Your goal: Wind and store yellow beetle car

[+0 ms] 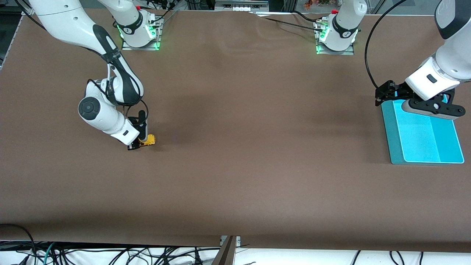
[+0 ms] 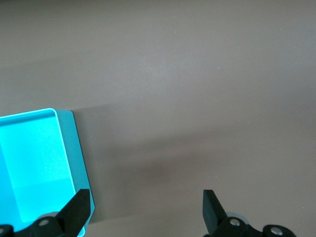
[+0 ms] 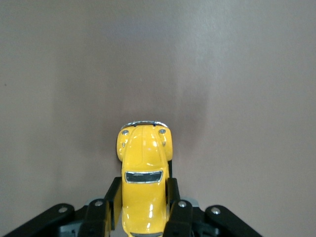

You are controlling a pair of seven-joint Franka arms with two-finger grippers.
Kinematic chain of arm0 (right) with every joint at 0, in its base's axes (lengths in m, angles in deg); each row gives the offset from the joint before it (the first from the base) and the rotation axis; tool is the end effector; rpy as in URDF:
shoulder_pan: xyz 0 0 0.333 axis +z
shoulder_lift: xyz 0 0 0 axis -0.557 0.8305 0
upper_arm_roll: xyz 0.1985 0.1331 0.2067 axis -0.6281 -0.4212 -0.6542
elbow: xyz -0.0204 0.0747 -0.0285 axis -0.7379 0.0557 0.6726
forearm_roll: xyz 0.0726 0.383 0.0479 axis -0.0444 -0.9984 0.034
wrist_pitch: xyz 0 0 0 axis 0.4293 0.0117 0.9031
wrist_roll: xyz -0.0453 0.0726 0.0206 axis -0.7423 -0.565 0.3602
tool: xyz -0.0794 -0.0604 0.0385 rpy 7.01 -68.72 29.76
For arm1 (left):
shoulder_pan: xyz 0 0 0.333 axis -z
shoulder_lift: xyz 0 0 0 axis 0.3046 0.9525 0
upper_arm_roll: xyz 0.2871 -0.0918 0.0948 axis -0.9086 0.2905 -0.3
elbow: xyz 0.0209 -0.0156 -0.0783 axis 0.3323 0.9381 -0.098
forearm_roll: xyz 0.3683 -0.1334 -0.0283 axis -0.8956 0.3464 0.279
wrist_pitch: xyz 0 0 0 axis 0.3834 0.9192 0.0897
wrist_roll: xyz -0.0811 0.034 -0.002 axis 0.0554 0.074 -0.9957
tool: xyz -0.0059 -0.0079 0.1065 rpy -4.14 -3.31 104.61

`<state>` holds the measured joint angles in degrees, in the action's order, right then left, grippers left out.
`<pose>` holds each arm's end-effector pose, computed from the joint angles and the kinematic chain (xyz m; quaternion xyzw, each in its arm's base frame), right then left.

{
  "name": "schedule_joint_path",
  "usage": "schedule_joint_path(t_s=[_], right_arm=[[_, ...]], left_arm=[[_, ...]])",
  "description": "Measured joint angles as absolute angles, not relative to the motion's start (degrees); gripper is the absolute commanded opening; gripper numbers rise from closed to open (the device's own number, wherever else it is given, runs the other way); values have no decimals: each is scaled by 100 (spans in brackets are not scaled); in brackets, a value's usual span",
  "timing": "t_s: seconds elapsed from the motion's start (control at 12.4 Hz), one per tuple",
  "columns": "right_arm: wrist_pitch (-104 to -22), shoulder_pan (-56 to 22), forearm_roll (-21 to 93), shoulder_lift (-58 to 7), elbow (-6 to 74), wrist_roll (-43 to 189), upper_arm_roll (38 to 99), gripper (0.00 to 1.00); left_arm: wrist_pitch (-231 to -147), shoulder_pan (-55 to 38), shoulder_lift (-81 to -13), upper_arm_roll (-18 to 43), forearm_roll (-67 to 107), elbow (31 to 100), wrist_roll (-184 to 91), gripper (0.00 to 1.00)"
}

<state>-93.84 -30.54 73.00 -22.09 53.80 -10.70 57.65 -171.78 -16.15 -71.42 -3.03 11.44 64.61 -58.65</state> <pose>0.5853 0.0865 0.2017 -0.6643 -0.7471 -0.0185 0.0114 0.5669 -0.0442 0.5577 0.9960 -0.0893 -0.0018 0.0024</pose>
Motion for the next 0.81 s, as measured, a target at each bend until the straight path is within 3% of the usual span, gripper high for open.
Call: schedule_joint_path(t_s=[0.81], right_arm=[[-9510, -3730, 7282, -2204, 5397, -1659, 5879, 9]], left_arm=[[-17178, -1615, -7142, -303, 1144, 6461, -5865, 100]])
